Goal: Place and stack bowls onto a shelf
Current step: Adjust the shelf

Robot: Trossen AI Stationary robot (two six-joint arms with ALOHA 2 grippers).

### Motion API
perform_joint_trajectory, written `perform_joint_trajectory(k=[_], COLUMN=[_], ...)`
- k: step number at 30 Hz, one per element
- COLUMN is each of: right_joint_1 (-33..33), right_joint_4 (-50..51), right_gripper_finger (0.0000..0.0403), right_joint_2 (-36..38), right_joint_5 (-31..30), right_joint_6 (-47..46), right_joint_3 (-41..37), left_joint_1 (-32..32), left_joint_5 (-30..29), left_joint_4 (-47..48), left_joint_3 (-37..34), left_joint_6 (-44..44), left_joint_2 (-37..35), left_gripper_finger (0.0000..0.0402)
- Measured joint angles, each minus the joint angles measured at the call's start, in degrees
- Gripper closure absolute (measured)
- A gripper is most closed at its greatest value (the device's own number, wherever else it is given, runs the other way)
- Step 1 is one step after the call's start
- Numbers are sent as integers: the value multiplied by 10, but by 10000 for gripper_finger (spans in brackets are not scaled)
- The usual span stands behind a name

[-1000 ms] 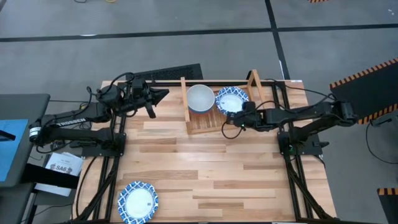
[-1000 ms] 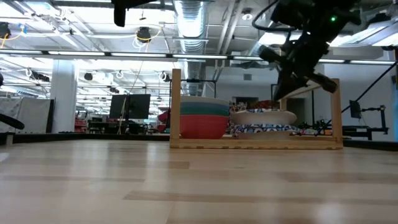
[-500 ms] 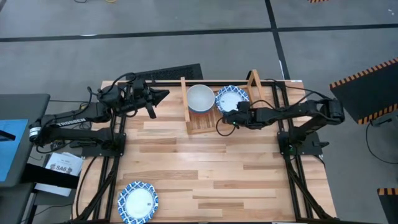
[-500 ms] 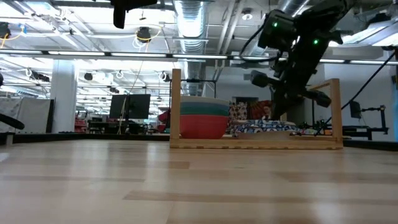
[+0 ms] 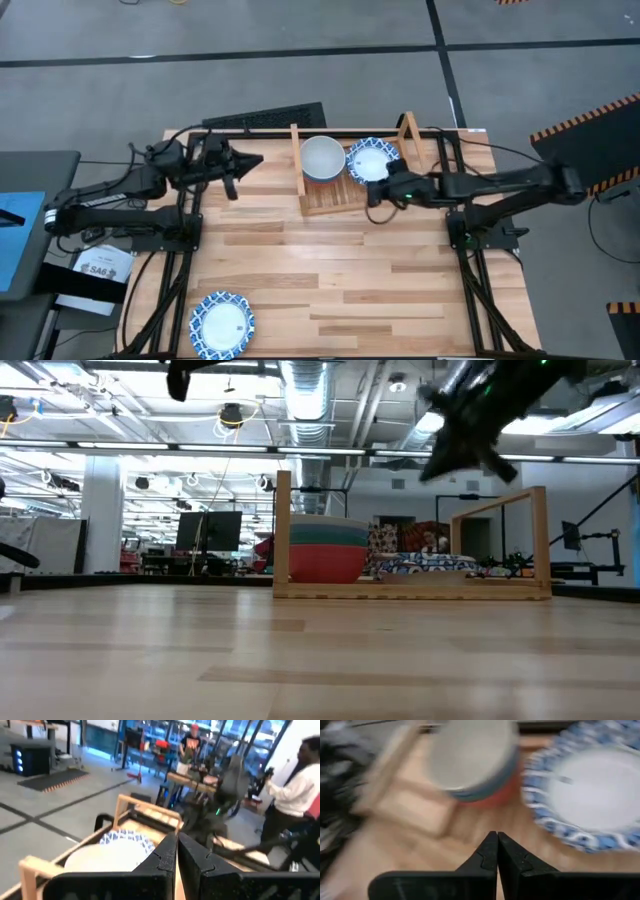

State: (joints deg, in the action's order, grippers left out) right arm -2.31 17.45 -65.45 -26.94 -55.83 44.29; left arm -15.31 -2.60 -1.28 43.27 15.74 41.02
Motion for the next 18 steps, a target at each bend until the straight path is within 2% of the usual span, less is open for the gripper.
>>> perform_joint_trajectory(k=[6, 10, 14, 18], right_joint_1=[48, 48, 35, 25], right_joint_4=[-75, -78, -104, -171], right_gripper_finger=[378, 387, 387, 387], right_joint_2=[65, 71, 40, -40], right_joint_5=[1, 0, 10, 83], right_joint_6=[90, 58, 24, 8], right_joint_3=[0, 0, 0, 0], left_joint_1=[27, 42, 56, 64], left_joint_5=[-23, -47, -70, -74], left_joint_4=[86, 88, 77, 75], left_joint_3=[0, 0, 0, 0], left_joint_6=[0, 0, 0, -4], left_joint_2=[-32, -32, -8, 18], left_gripper_finger=[401, 401, 401, 401])
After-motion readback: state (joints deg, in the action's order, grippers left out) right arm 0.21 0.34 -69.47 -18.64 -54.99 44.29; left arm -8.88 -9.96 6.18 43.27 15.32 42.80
